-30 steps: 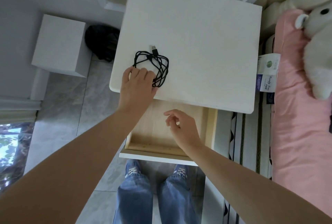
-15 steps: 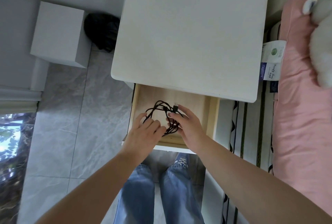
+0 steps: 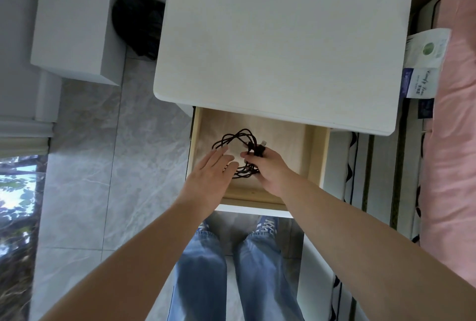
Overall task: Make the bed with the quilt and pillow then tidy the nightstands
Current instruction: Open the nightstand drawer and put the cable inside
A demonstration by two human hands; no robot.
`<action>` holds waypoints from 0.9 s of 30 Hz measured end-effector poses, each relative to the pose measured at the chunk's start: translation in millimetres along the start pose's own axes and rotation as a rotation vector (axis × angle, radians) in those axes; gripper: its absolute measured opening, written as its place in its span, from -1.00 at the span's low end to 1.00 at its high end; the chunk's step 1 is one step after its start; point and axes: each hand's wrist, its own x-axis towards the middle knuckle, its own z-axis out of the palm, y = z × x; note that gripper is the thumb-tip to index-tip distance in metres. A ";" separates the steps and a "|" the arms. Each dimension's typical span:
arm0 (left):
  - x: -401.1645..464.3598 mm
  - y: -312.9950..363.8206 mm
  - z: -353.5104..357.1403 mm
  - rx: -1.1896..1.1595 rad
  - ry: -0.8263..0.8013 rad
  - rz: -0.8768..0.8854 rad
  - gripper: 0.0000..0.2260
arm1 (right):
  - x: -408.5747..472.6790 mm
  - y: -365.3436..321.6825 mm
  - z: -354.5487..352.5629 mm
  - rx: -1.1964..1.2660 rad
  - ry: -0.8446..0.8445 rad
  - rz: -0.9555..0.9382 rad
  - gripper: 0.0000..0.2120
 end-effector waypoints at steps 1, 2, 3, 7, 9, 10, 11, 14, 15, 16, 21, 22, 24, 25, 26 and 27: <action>-1.2 0.9 1.3 -0.035 -0.015 -0.044 -0.59 | 7.6 0.8 1.6 0.005 0.026 -0.005 -0.69; -3.0 1.1 2.8 -0.068 -0.039 -0.082 -0.55 | 17.1 3.1 3.8 0.006 0.044 -0.009 -0.71; -5.5 1.9 4.5 -0.092 -0.062 -0.113 -0.54 | 26.4 6.5 5.1 0.003 0.059 -0.015 -0.71; -12.8 2.3 11.9 -0.123 -0.126 -0.153 -0.57 | 48.7 18.3 10.0 -0.030 0.150 -0.019 -0.72; -14.1 1.1 16.0 -0.131 -0.158 -0.178 -0.57 | 50.5 24.8 12.0 -0.072 0.214 -0.017 -0.71; -14.1 1.0 16.0 -0.154 -0.165 -0.211 -0.57 | 49.7 27.6 12.6 -0.097 0.235 -0.017 -0.66; -13.9 1.4 15.9 -0.193 -0.168 -0.256 -0.57 | 48.2 30.6 12.5 -0.119 0.243 -0.014 -0.60; -11.2 6.0 6.7 -0.344 -0.175 -0.387 -0.53 | 35.1 30.3 8.3 -0.151 0.272 0.011 -0.40; -10.4 9.2 0.1 -0.392 -0.167 -0.417 -0.52 | 27.2 26.4 5.6 -0.154 0.286 0.028 -0.36; -10.5 12.0 -4.4 -0.435 -0.168 -0.441 -0.52 | 20.0 24.0 3.4 -0.156 0.300 0.049 -0.35; -16.5 29.6 -28.2 -0.591 -0.212 -0.558 -0.55 | -22.1 17.1 -7.7 -0.163 0.333 0.137 -0.48; -14.4 32.4 -31.5 -0.636 -0.198 -0.608 -0.59 | -26.3 18.2 -8.4 -0.185 0.341 0.130 -0.54; -13.8 39.8 -37.5 -0.713 -0.152 -0.732 -0.78 | -43.2 23.7 -8.6 -0.203 0.348 0.086 -0.72; -14.6 44.0 -39.3 -0.756 -0.146 -0.816 -0.88 | -53.9 27.1 -7.6 -0.159 0.329 0.064 -0.80; -14.6 48.2 -41.0 -0.812 -0.158 -0.901 -0.93 | -64.3 30.3 -4.8 -0.080 0.297 0.052 -0.83; -16.9 54.1 -42.1 -0.889 -0.183 -0.979 -0.89 | -75.2 35.3 -3.6 -0.020 0.255 0.049 -0.84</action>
